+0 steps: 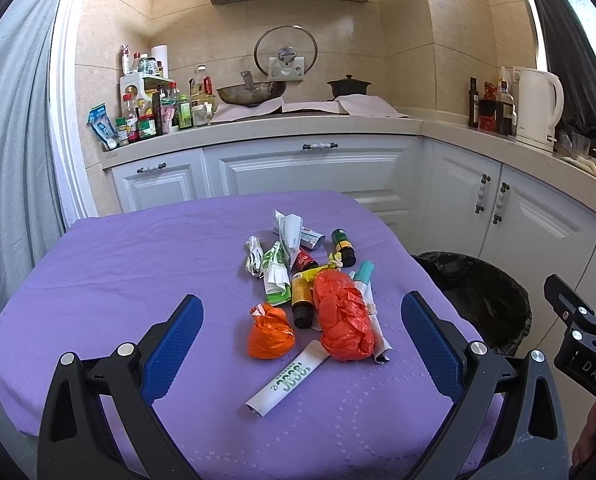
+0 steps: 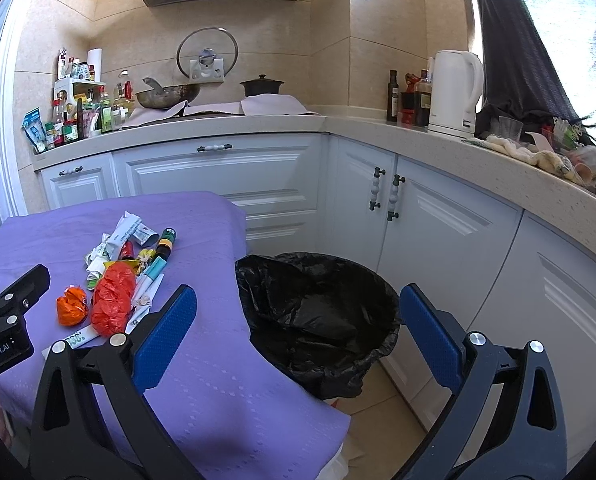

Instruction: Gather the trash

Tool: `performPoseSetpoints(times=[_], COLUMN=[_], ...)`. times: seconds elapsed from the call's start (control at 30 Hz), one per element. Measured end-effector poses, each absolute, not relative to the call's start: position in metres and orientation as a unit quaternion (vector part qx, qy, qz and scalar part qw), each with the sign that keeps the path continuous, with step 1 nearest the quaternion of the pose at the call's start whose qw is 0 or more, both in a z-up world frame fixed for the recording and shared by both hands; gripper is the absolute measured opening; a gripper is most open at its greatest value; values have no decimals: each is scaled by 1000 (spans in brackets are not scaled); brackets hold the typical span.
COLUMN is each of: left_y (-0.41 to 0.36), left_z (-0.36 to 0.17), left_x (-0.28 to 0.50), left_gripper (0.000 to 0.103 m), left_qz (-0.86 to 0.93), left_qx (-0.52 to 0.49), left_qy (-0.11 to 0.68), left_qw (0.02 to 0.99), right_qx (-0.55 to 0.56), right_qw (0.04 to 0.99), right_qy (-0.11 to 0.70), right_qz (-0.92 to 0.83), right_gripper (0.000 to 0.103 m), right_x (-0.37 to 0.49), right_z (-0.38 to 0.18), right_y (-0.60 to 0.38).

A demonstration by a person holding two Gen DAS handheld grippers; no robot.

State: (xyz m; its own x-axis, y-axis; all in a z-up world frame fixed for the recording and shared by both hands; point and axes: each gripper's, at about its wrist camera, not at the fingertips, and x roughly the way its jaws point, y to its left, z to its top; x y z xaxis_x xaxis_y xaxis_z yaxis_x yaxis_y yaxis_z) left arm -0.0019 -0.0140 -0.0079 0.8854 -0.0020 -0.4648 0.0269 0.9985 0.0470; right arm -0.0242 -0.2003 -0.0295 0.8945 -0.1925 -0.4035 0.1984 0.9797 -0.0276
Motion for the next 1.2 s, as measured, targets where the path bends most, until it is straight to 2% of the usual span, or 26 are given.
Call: performPoseSetpoints(times=[1.2], left_y=[-22], left_z=[-11], left_x=[1], left_gripper=[97], left_qz=[-14], left_qx=[30], left_qy=[244], left_qw=[969], right_qx=[9], right_qw=[972], right_qy=[209], right_qz=[-102], right_gripper=[99], right_x=[-25], right_z=[-31], right_y=[-204])
